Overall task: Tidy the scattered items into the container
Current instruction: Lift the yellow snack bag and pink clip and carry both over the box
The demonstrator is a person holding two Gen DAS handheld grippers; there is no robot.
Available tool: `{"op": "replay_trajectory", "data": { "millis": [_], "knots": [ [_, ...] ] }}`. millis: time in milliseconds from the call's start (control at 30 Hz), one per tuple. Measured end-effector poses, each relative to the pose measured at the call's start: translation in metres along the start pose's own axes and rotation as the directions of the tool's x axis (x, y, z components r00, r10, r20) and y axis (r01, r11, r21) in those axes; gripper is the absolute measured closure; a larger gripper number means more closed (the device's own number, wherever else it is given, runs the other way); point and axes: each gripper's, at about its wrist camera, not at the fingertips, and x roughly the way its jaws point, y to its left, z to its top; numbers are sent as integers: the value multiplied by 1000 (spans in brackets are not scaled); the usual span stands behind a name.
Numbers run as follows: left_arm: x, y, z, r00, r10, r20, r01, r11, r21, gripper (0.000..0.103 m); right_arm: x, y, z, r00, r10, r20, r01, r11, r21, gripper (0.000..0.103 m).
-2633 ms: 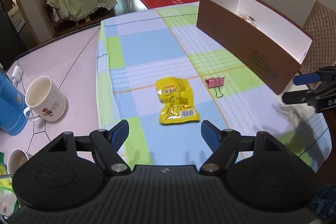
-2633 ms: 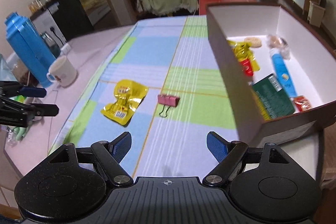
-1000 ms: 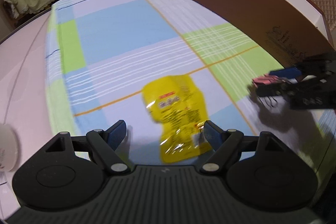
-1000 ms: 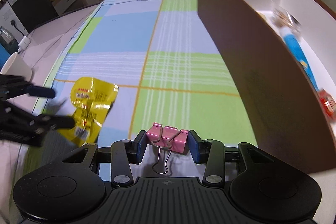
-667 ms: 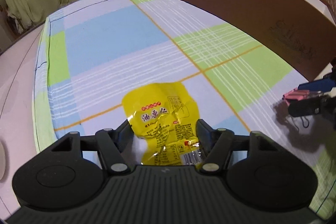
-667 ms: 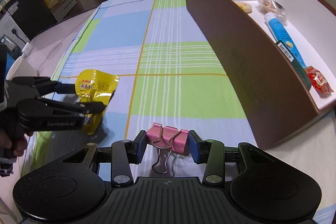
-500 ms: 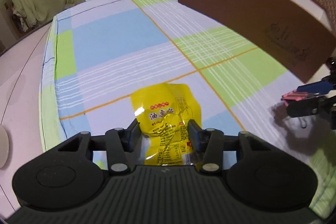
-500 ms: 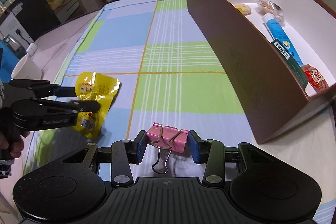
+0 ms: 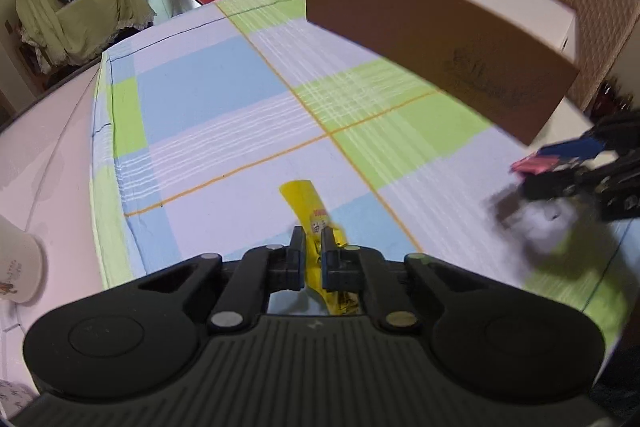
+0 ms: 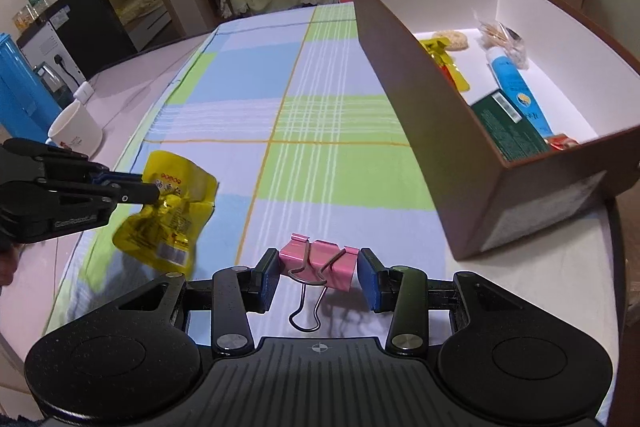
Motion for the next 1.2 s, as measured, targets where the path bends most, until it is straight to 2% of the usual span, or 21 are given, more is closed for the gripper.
{"op": "replay_trajectory", "data": {
  "millis": [100,233,300,333,367,433,533,733,767,900,967,1033,1200],
  "knots": [
    [6,0,-3,999,29,-15,-30,999,-23,96,-4,-8,-3,1000,6,-5,-6,1000,3,61],
    [12,11,-2,999,9,-45,-13,995,-99,94,-10,-19,-7,1000,14,-11,-14,1000,9,61],
    [9,17,-2,998,-56,-38,50,987,-156,78,-13,-24,-7,1000,16,-7,-16,1000,10,61],
    [7,18,-2,996,-85,-29,78,980,-183,66,-14,-26,-7,1000,16,-7,-16,1000,11,61],
    [6,17,-3,996,-85,-29,78,979,-190,62,-15,-29,-7,1000,16,-8,-16,1000,12,61],
    [10,13,-6,997,-44,-57,34,985,-171,60,-15,-32,-6,1000,18,-10,-18,1000,11,61],
    [18,6,-13,998,-35,-61,25,988,-156,51,-16,-37,-4,1000,25,-12,-24,1000,7,61],
    [34,-9,-28,998,-20,-67,11,992,-125,46,-13,-40,-1,999,29,-29,-29,1000,-6,61],
    [37,-9,-29,998,-39,-56,31,990,-141,47,-12,-41,0,999,30,-31,-30,1000,-9,61],
    [34,-21,-31,1000,-8,-5,7,997,-77,53,-9,-43,1,999,28,-43,-29,999,-14,61],
    [26,-20,-28,1000,-7,4,8,997,-71,67,-7,-43,2,998,30,-47,-31,999,-15,61],
    [18,-16,-26,1000,-9,2,9,996,-85,67,-5,-43,3,998,33,-50,-34,999,-18,61],
    [5,-32,-27,999,33,-8,-33,999,18,67,-2,-40,7,998,40,-45,-41,999,-28,61]
  ]
}}
